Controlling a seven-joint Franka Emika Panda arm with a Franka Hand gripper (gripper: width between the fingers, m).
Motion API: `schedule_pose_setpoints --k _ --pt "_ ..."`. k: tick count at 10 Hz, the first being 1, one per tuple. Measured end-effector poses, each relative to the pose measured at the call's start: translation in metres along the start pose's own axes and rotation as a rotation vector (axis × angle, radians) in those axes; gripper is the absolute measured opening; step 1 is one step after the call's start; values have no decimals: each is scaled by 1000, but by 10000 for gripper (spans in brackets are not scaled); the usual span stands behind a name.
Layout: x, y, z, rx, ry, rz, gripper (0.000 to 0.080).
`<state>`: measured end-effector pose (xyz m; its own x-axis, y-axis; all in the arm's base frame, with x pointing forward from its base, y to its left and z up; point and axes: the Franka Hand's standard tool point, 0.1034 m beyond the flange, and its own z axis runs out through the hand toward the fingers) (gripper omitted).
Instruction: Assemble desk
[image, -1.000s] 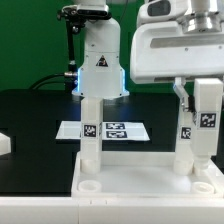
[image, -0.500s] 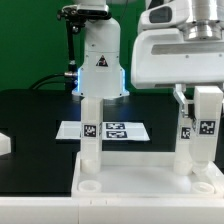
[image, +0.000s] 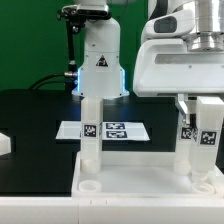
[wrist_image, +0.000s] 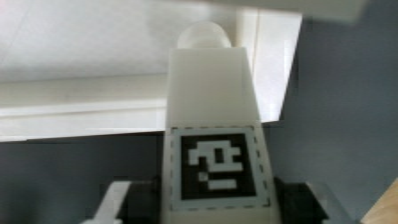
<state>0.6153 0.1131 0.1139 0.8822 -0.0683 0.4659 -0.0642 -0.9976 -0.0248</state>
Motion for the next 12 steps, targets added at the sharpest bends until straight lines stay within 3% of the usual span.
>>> schedule_pose_setpoints --k 6,8,12 --pt "12 -1 8 -4 31 -4 285" --pt "5 -1 16 -10 20 -12 285" --pt "5 -1 16 -10 23 -13 285"
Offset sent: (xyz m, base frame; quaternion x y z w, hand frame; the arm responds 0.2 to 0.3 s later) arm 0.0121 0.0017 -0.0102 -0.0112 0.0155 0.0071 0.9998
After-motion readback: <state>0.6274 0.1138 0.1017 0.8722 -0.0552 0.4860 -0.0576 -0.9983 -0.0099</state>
